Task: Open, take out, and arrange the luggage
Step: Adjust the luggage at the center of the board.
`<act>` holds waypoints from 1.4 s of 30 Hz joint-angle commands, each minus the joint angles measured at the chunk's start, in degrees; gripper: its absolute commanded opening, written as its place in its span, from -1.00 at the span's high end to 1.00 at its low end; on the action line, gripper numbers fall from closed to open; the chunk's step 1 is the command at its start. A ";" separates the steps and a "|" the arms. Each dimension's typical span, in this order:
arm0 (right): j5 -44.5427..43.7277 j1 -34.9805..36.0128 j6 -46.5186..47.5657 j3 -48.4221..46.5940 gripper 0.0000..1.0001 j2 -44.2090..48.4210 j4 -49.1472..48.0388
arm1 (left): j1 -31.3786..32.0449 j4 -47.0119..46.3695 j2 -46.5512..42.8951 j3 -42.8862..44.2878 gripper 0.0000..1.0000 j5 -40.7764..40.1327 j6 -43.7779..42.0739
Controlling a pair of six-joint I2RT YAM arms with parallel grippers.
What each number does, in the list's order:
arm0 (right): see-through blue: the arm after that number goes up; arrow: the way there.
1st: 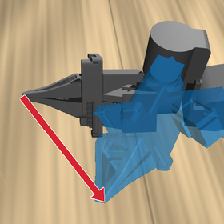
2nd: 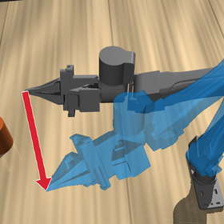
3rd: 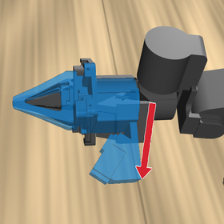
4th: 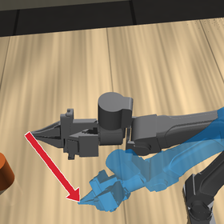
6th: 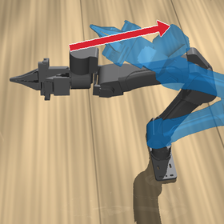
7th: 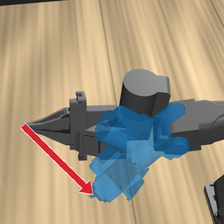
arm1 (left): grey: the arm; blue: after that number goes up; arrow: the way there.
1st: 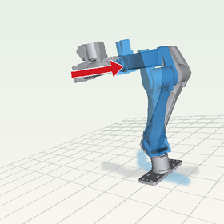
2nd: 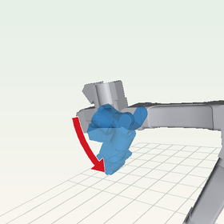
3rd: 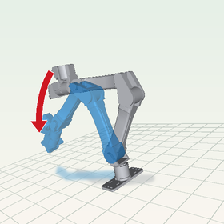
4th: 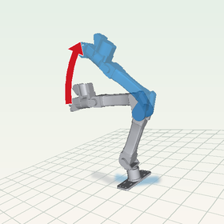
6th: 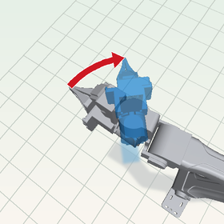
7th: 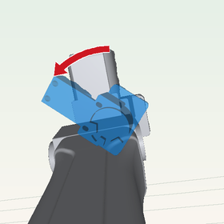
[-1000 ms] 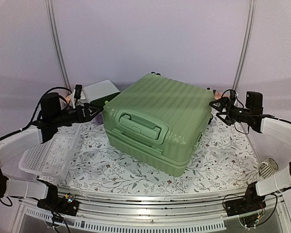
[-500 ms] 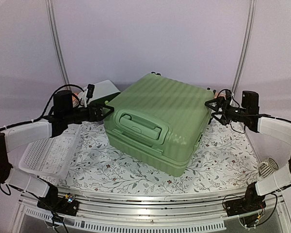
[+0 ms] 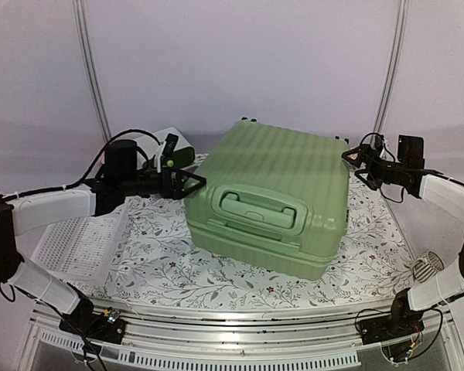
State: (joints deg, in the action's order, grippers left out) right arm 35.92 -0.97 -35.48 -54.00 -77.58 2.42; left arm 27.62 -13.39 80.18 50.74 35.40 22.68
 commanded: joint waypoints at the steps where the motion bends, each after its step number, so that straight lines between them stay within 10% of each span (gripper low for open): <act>1: -3.58 -1.75 4.45 -2.39 -0.97 2.00 7.79 | 7.96 1.89 -0.03 2.03 -0.97 12.98 -1.69; 15: -14.86 -1.69 9.75 -6.35 -0.99 4.28 17.70 | 7.53 6.87 -14.01 -3.01 -0.97 -15.30 -6.99; 28: -29.32 -1.71 9.83 -10.71 -0.98 3.23 23.13 | 6.35 6.86 -14.20 -5.82 -0.97 -19.76 -6.42; 42: 2.54 -1.32 13.56 -11.03 -0.96 -2.46 15.22 | 6.40 -1.69 -9.41 -7.41 -0.97 -5.25 -3.23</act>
State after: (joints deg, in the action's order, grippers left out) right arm 30.68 -2.66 -21.58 -63.33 -77.30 20.88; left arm 34.33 -11.55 68.93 44.03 25.50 17.72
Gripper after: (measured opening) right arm 0.990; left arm 0.984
